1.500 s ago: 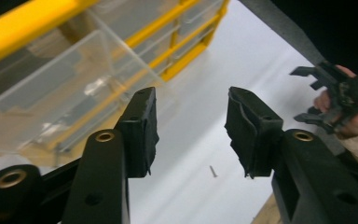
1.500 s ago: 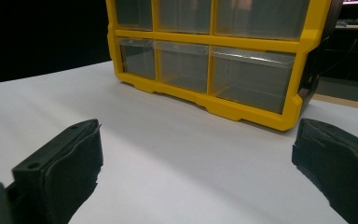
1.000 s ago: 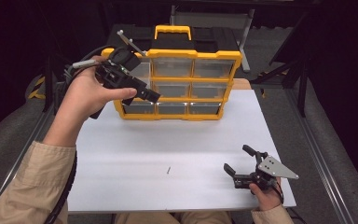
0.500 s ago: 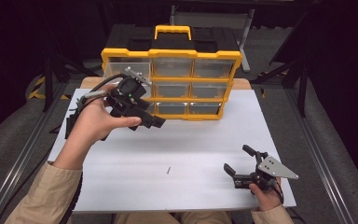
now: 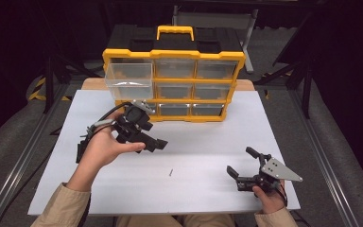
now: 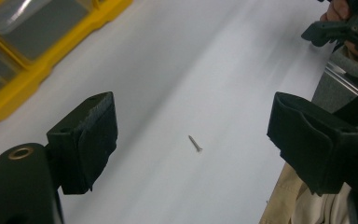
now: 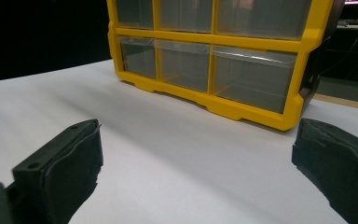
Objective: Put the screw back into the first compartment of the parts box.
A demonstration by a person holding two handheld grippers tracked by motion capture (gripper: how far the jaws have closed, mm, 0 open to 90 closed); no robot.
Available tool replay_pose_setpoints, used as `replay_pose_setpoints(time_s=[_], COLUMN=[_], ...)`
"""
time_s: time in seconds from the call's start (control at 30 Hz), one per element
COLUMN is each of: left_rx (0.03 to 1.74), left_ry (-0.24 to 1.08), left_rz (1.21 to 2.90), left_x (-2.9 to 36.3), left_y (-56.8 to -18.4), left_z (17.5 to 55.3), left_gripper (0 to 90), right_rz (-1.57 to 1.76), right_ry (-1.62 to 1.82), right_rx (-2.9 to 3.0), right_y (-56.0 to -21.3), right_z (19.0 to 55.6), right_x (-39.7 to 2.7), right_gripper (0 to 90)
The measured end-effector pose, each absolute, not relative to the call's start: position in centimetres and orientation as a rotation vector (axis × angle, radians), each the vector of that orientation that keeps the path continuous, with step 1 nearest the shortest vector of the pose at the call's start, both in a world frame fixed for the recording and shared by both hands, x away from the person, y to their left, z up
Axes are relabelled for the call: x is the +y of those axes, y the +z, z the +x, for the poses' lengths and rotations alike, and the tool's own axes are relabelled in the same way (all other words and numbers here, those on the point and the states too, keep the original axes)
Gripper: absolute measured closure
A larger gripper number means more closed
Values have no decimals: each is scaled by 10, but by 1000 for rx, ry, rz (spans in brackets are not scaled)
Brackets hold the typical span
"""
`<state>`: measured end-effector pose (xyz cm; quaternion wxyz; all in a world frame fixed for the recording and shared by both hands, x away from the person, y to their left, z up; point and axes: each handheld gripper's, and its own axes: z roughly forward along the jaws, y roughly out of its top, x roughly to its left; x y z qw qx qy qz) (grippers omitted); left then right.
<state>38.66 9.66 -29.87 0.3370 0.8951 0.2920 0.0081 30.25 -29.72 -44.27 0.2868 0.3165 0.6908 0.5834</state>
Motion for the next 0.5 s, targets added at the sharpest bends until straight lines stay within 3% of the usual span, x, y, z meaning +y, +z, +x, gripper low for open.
replay_pose_setpoints(time_s=[0.5], left_rx=[773], left_ry=[-32], left_rz=[2306], left_x=[84], left_y=[-366], left_z=[381], left_gripper=[161], right_rz=[846], right_ry=[1559], right_rx=[1847], right_y=[-443], right_z=[302], right_x=[-297], right_gripper=[21])
